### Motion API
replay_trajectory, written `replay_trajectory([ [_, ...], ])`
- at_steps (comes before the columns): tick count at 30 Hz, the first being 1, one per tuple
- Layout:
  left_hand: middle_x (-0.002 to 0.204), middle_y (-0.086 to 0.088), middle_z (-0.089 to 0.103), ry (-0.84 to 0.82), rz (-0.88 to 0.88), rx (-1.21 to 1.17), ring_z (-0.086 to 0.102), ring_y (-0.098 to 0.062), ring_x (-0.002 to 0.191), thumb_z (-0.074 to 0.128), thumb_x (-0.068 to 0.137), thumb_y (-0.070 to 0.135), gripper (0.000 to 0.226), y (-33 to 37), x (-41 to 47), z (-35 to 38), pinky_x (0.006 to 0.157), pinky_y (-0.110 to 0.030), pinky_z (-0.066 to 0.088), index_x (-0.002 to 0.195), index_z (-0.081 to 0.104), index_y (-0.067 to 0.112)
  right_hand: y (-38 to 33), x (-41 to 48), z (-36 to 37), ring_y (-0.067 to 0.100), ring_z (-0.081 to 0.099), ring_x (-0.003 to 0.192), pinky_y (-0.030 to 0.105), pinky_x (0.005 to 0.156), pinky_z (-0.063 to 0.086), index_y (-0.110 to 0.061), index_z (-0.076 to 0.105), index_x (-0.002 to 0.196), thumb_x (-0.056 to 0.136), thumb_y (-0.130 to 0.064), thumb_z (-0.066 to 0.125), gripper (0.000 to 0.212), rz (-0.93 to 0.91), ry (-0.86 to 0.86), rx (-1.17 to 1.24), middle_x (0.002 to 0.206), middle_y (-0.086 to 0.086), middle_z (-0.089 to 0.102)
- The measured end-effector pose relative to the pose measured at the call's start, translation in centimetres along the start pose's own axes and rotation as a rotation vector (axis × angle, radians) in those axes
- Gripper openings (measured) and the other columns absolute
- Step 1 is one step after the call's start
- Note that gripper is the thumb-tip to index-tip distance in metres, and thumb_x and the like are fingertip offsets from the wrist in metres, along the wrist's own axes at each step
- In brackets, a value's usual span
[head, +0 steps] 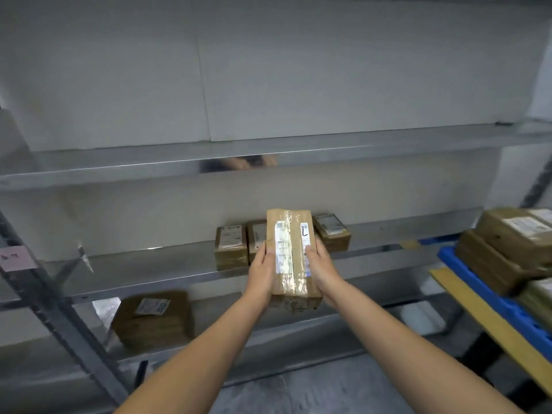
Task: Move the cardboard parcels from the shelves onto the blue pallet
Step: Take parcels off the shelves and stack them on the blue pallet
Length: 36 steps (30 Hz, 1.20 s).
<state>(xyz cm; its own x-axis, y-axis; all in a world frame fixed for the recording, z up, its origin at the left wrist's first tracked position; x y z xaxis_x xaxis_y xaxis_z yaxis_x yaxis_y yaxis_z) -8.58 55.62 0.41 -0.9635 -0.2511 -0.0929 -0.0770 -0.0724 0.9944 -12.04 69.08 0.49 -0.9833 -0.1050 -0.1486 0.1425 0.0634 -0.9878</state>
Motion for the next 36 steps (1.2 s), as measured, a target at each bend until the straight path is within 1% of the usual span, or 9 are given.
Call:
replay_trajectory([
  [7, 0.111, 0.008, 0.070, -0.283, -0.007, -0.006, 0.068, -0.013, 0.098, 0.036, 0.106, 0.032, 0.032, -1.2, -6.1, 16.9, 0.074, -0.028, 0.055, 0.131, 0.056, 0.034, 1.6, -7.5, -17.5, 0.013, 0.059, 0.109, 0.035, 0.091, 0.051, -0.038, 0.028, 0.150, 0.106, -0.030, 0.028, 0.044, 0.041, 0.260, 0.036, 0.138, -0.005, 0.055],
  [12, 0.105, 0.003, 0.074, -0.498, -0.016, -0.027, 0.071, -0.018, 0.095, 0.040, 0.104, 0.032, 0.025, -1.4, -10.8, 28.1, 0.077, -0.034, 0.057, 0.104, 0.064, 0.042, 2.0, -13.2, -28.3, 0.011, 0.061, 0.107, 0.031, 0.082, 0.054, -0.038, 0.032, 0.147, 0.105, -0.031, 0.028, 0.043, 0.023, 0.449, 0.064, 0.133, -0.008, 0.056],
  [16, 0.111, 0.002, 0.073, -0.644, -0.002, -0.026, 0.071, -0.017, 0.098, 0.041, 0.103, 0.033, 0.027, -1.8, -13.8, 36.4, 0.085, -0.036, 0.057, 0.116, 0.065, 0.035, 2.4, -17.1, -36.2, 0.011, 0.059, 0.109, 0.032, 0.088, 0.052, -0.039, 0.033, 0.147, 0.105, -0.033, 0.028, 0.043, 0.024, 0.604, 0.052, 0.136, -0.010, 0.053],
  [19, 0.115, 0.009, 0.070, -0.730, -0.008, -0.016, 0.068, -0.012, 0.102, 0.036, 0.104, 0.040, 0.030, -2.4, -15.8, 42.0, 0.088, -0.035, 0.056, 0.125, 0.059, 0.041, 2.7, -19.3, -41.5, 0.016, 0.056, 0.117, 0.041, 0.100, 0.048, -0.040, 0.032, 0.147, 0.105, -0.032, 0.027, 0.043, 0.041, 0.694, 0.036, 0.140, -0.006, 0.051],
  [21, 0.116, 0.011, 0.069, -0.776, -0.029, -0.015, 0.067, -0.011, 0.103, 0.034, 0.105, 0.040, 0.032, -2.7, -16.7, 45.4, 0.085, -0.033, 0.056, 0.128, 0.056, 0.042, 2.9, -20.1, -44.7, 0.018, 0.057, 0.115, 0.044, 0.099, 0.049, -0.042, 0.032, 0.145, 0.105, -0.033, 0.026, 0.042, 0.058, 0.738, 0.040, 0.138, -0.006, 0.052],
  [25, 0.125, 0.002, 0.065, -0.841, -0.044, 0.000, 0.064, -0.020, 0.111, 0.033, 0.105, 0.035, 0.038, -3.2, -16.9, 52.3, 0.098, -0.048, 0.052, 0.138, 0.051, 0.033, 3.2, -20.1, -51.0, 0.021, 0.056, 0.118, 0.046, 0.099, 0.050, -0.042, 0.029, 0.147, 0.105, -0.033, 0.026, 0.043, 0.094, 0.817, 0.033, 0.142, -0.004, 0.049],
  [29, 0.129, 0.006, 0.061, -0.870, -0.032, 0.015, 0.061, -0.012, 0.110, 0.032, 0.105, 0.037, 0.038, -3.4, -15.4, 58.8, 0.090, -0.036, 0.053, 0.138, 0.050, 0.035, 3.1, -18.2, -56.8, 0.017, 0.059, 0.112, 0.036, 0.083, 0.055, -0.043, 0.031, 0.146, 0.106, -0.033, 0.025, 0.042, 0.085, 0.835, 0.054, 0.138, -0.005, 0.052],
  [33, 0.141, 0.005, 0.055, -0.894, -0.051, 0.010, 0.054, -0.015, 0.125, 0.031, 0.105, 0.042, 0.043, -3.7, -12.8, 65.7, 0.104, -0.041, 0.047, 0.144, 0.044, 0.030, 2.4, -14.8, -63.1, 0.019, 0.056, 0.119, 0.040, 0.097, 0.051, -0.039, 0.034, 0.145, 0.105, -0.031, 0.026, 0.041, 0.097, 0.857, 0.019, 0.140, -0.004, 0.051],
  [36, 0.121, 0.008, 0.067, -0.895, -0.044, -0.007, 0.064, -0.010, 0.107, 0.031, 0.105, 0.039, 0.032, -3.4, -10.9, 70.4, 0.092, -0.037, 0.054, 0.127, 0.053, 0.041, 2.2, -12.0, -67.8, 0.020, 0.053, 0.124, 0.044, 0.105, 0.045, -0.035, 0.035, 0.146, 0.105, -0.031, 0.028, 0.042, 0.088, 0.871, -0.007, 0.142, -0.003, 0.050],
])
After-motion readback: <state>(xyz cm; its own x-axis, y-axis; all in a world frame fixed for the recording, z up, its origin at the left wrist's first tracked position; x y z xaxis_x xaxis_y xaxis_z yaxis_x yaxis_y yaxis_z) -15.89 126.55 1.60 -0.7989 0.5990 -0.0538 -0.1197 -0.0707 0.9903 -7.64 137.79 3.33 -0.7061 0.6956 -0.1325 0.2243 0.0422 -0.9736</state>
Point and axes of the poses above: each hand's wrist, its own x-axis towards the middle knuckle, its own z-axis out of the palm, y = z × x, the point moved 8 cm from there along x, towards the middle knuckle
